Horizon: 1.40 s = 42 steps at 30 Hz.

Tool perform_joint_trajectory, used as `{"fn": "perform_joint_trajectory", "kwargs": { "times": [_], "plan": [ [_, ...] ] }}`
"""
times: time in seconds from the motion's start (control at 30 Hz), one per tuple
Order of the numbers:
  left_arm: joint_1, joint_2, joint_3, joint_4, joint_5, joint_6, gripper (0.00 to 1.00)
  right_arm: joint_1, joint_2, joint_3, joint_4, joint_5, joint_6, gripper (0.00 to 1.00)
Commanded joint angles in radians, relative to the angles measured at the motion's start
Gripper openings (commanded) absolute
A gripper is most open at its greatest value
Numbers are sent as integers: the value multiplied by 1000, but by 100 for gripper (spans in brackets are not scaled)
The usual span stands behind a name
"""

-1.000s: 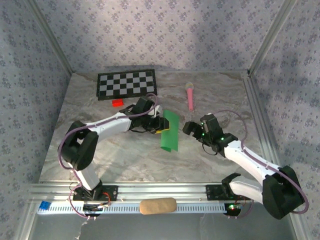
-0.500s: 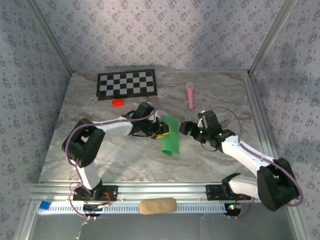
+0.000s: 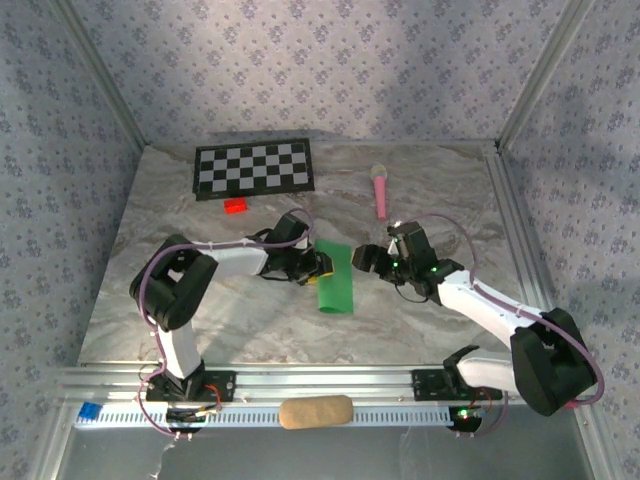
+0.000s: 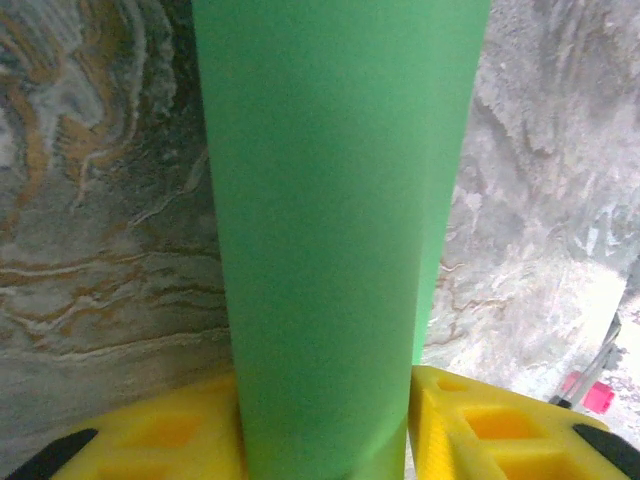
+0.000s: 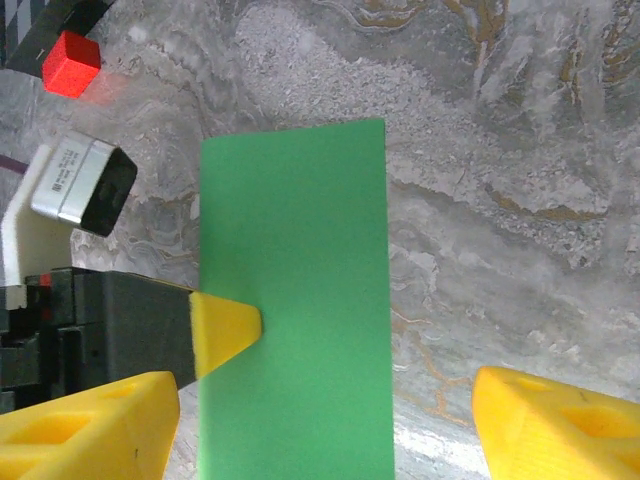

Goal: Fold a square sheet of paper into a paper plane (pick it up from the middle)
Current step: First fold the square sheet of paper in half at the center of the table.

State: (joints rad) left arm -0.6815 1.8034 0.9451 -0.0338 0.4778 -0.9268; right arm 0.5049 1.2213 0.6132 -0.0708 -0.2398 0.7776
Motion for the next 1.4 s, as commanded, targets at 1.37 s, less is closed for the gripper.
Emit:
{"fn": "perform_joint_trajectory", "kwargs": {
  "times": [1.37],
  "plan": [
    [-8, -73, 45, -282, -261, 164, 47, 50, 54, 34, 4, 46, 23, 81]
  ]
}}
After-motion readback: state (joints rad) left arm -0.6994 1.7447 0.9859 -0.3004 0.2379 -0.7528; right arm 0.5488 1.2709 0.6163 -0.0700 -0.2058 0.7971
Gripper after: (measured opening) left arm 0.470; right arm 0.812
